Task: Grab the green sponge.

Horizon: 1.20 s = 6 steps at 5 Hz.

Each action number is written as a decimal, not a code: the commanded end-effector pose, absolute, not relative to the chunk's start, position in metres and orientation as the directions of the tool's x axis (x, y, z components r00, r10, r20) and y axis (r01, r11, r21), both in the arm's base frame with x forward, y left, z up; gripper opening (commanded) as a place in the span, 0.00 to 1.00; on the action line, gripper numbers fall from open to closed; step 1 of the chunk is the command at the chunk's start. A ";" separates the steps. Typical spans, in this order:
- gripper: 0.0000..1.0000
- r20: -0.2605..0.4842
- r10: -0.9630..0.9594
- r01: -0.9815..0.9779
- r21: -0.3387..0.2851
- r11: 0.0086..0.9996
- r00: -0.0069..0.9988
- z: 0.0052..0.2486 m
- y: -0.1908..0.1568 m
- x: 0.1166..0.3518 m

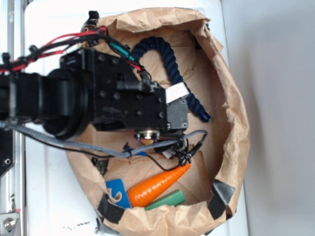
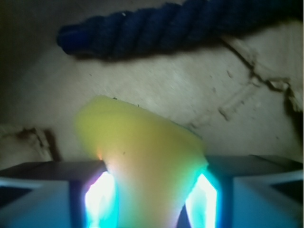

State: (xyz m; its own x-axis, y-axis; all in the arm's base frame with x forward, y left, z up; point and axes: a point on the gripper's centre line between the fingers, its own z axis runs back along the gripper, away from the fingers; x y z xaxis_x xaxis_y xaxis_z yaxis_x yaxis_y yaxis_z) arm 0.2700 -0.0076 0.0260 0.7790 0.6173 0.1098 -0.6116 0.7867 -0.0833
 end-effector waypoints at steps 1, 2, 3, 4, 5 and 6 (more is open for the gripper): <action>0.00 0.134 0.620 -0.612 -0.098 0.785 0.773 0.038 -0.004 0.265; 0.00 0.138 0.620 -0.611 -0.107 0.785 0.772 0.044 -0.004 0.266; 0.00 0.115 0.604 -0.589 -0.139 0.796 0.789 0.071 0.000 0.267; 0.00 0.070 0.578 -0.561 -0.172 0.810 0.813 0.102 0.004 0.269; 0.00 0.099 0.519 -0.498 -0.178 0.849 0.849 0.126 0.003 0.267; 0.00 0.121 0.508 -0.484 -0.179 0.856 0.853 0.138 0.003 0.268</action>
